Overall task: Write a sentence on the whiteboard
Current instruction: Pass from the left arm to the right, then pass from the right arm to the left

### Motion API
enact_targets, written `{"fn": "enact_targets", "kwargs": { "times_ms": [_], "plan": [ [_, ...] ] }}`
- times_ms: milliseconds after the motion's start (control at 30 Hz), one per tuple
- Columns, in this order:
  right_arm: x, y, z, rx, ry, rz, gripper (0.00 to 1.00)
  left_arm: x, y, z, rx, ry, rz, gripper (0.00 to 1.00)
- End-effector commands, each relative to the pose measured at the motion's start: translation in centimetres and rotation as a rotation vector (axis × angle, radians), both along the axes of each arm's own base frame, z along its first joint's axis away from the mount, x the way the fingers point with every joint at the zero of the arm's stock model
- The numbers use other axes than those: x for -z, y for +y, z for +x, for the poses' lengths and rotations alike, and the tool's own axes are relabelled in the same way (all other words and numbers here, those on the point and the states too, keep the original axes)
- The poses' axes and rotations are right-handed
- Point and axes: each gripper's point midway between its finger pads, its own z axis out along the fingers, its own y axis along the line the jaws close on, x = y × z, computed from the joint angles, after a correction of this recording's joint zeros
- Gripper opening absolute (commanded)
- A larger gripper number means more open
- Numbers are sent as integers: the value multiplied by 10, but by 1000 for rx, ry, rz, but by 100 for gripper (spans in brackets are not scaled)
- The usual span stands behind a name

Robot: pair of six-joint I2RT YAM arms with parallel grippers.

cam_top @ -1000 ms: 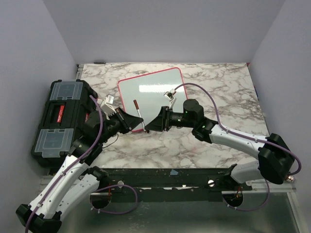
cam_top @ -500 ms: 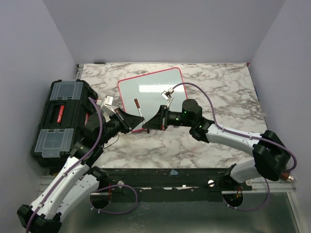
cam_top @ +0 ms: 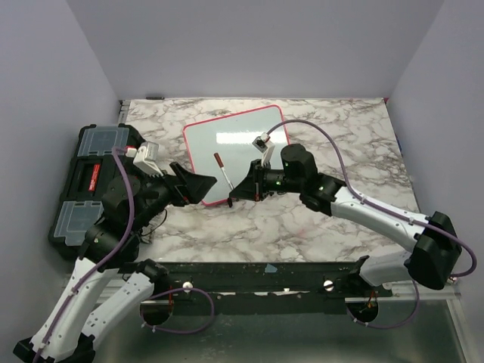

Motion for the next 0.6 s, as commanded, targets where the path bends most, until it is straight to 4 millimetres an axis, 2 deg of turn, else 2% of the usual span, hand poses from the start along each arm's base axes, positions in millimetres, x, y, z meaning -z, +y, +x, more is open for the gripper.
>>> {"fn": "enact_targets", "kwargs": {
  "times_ms": [0,100,233,333,567],
  "plan": [
    [10,-20,-2,-27,-112,-167,1,13,9,-7,30,59,188,86],
    [9,-25,-6,-61,-156,-195,1,4,4,-10,91,79,237,86],
    [6,-35,-6,-65,-229,-232,1,-15,9,-5,96,105,317,86],
    [0,-41,-5,-61,-284,-244,1,-27,6,-3,128,132,341,81],
    [-10,-46,-10,-77,-365,-236,1,-38,-15,-3,263,218,258,72]
  ]
}}
